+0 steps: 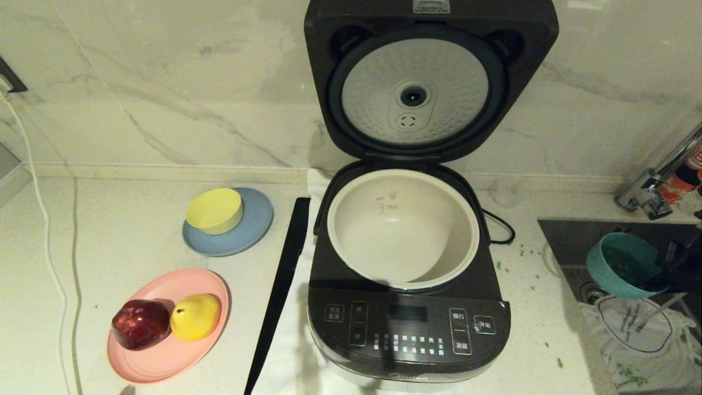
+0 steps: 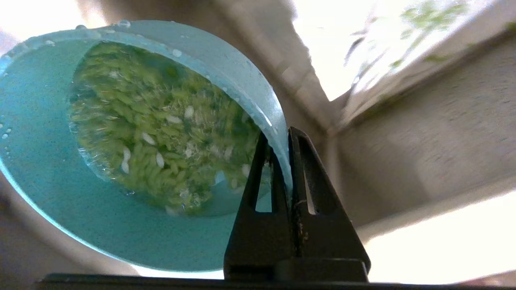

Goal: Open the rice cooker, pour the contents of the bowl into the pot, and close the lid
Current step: Pour the water from the bowl into the rice cooker

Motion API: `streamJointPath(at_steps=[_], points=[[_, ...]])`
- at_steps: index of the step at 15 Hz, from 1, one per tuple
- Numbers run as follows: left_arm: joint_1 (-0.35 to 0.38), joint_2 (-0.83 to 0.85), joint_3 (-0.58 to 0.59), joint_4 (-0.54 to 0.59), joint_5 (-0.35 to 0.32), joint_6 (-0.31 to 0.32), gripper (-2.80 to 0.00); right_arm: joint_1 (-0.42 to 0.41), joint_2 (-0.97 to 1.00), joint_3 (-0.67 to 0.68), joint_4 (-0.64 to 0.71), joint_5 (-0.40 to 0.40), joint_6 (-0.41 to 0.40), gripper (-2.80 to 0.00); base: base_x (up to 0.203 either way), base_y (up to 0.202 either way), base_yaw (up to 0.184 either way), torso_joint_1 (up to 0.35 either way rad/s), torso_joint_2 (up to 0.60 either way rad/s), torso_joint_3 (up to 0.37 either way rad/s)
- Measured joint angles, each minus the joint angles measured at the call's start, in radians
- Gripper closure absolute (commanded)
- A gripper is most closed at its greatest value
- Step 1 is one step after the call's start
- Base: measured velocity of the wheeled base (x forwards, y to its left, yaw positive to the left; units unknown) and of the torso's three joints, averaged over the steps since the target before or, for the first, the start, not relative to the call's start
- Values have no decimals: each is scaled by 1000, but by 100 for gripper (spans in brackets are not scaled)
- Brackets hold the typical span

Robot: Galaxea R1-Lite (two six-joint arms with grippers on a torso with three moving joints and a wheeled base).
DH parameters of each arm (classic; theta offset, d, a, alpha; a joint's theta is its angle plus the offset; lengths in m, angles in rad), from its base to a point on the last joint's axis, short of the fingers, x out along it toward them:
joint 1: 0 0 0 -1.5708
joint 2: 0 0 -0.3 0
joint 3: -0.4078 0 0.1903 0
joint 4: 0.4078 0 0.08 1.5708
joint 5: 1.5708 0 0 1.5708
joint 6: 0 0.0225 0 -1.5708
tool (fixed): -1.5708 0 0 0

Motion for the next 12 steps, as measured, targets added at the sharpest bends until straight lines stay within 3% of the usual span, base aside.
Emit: streamJointPath(at_steps=[8,12], points=[[0,0,0,0,0,0,0,403,-130,-288,327,-149,6,0,0,0,0,0,0,0],[0,0,0,0,0,0,0,560,-139,-426,405,-240,10,0,0,0,0,0,0,0]])
